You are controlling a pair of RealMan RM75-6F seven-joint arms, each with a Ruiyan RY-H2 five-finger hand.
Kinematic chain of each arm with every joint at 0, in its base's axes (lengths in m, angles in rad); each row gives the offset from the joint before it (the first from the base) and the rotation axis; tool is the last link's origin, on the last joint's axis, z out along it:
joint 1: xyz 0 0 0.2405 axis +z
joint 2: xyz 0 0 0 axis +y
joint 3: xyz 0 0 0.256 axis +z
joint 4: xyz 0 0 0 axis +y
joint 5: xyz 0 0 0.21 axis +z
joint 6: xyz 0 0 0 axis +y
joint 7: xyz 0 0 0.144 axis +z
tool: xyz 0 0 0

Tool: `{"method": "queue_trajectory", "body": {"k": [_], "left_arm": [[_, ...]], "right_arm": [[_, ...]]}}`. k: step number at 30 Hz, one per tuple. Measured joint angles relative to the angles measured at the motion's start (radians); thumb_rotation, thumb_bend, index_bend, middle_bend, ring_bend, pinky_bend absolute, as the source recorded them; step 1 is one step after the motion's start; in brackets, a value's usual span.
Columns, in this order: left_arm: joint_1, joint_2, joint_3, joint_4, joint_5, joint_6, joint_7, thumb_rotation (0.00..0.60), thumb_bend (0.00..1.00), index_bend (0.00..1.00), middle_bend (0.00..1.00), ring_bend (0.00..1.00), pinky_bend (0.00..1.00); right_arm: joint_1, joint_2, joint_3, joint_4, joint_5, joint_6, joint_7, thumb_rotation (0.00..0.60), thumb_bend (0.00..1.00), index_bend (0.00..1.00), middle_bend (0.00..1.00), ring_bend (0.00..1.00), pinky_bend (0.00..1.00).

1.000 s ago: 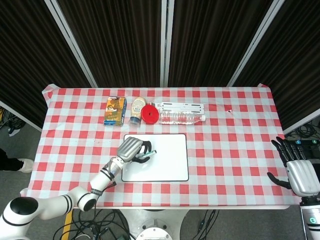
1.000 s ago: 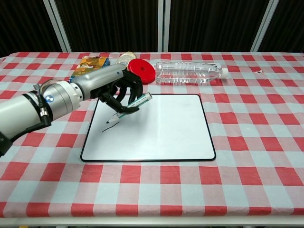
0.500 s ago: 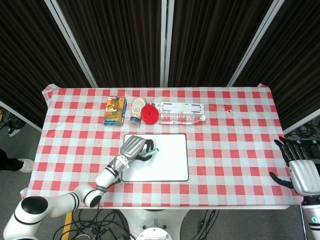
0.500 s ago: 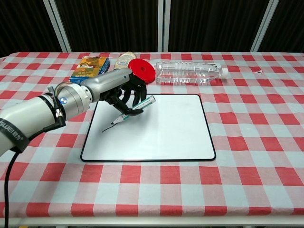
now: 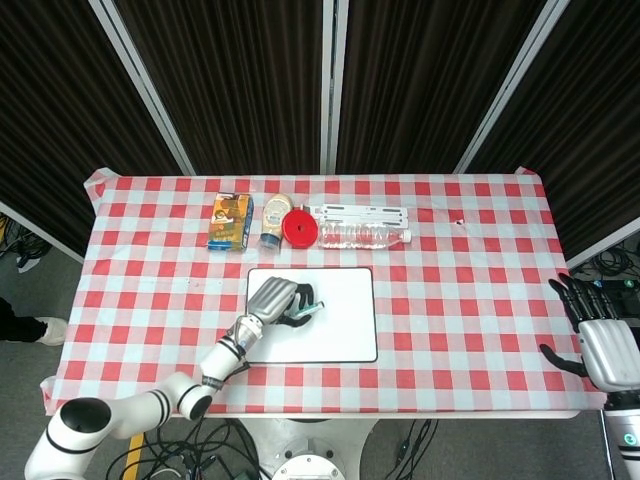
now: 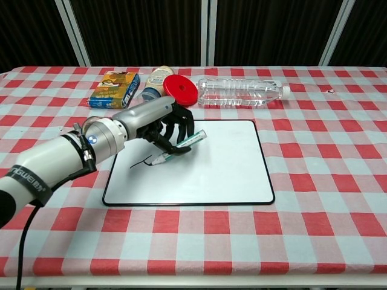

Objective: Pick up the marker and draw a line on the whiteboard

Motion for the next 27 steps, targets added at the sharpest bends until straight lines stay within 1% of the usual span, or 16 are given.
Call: {"method": "queue_trajectory", "body": {"k": [5, 9, 12, 18, 21, 23, 27], "left_arm": [[-0.025, -0.043, -0.020, 0.001, 0.000, -0.002, 0.002, 0.600, 0.40, 0.56, 0.59, 0.66, 0.89], [-0.037, -0.044, -0.038, -0.021, 0.011, 0.025, 0.009, 0.600, 0.40, 0.56, 0.59, 0.65, 0.89], [-0.035, -0.019, -0.047, -0.063, 0.019, 0.054, 0.018, 0.600, 0.40, 0.56, 0.59, 0.65, 0.89], [-0.013, 0.082, -0.043, -0.160, 0.018, 0.066, 0.077, 0.600, 0.40, 0.56, 0.58, 0.64, 0.88], [0.009, 0.143, -0.031, -0.195, 0.004, 0.064, 0.145, 0.600, 0.40, 0.56, 0.58, 0.63, 0.86], [0.024, 0.182, -0.021, -0.215, -0.015, 0.060, 0.220, 0.600, 0.40, 0.56, 0.57, 0.62, 0.84], [0.047, 0.259, -0.003, -0.265, -0.082, 0.040, 0.425, 0.600, 0.40, 0.56, 0.56, 0.59, 0.80]], "right_arm": [[-0.009, 0.009, -0.001, 0.005, 0.003, 0.010, 0.010, 0.600, 0.10, 0.00, 0.03, 0.00, 0.00], [-0.015, 0.013, 0.000, 0.009, 0.000, 0.026, 0.022, 0.600, 0.10, 0.00, 0.03, 0.00, 0.00], [-0.017, 0.012, -0.001, 0.016, -0.005, 0.027, 0.030, 0.600, 0.10, 0.00, 0.03, 0.00, 0.00], [-0.015, 0.003, -0.003, 0.029, -0.013, 0.027, 0.048, 0.600, 0.10, 0.00, 0.03, 0.00, 0.00], [-0.015, 0.001, -0.005, 0.039, -0.015, 0.026, 0.055, 0.600, 0.10, 0.00, 0.03, 0.00, 0.00], [-0.013, -0.001, -0.006, 0.043, -0.016, 0.021, 0.058, 0.600, 0.10, 0.00, 0.03, 0.00, 0.00], [-0.002, -0.011, -0.006, 0.049, -0.020, 0.009, 0.062, 0.600, 0.10, 0.00, 0.03, 0.00, 0.00]]}}
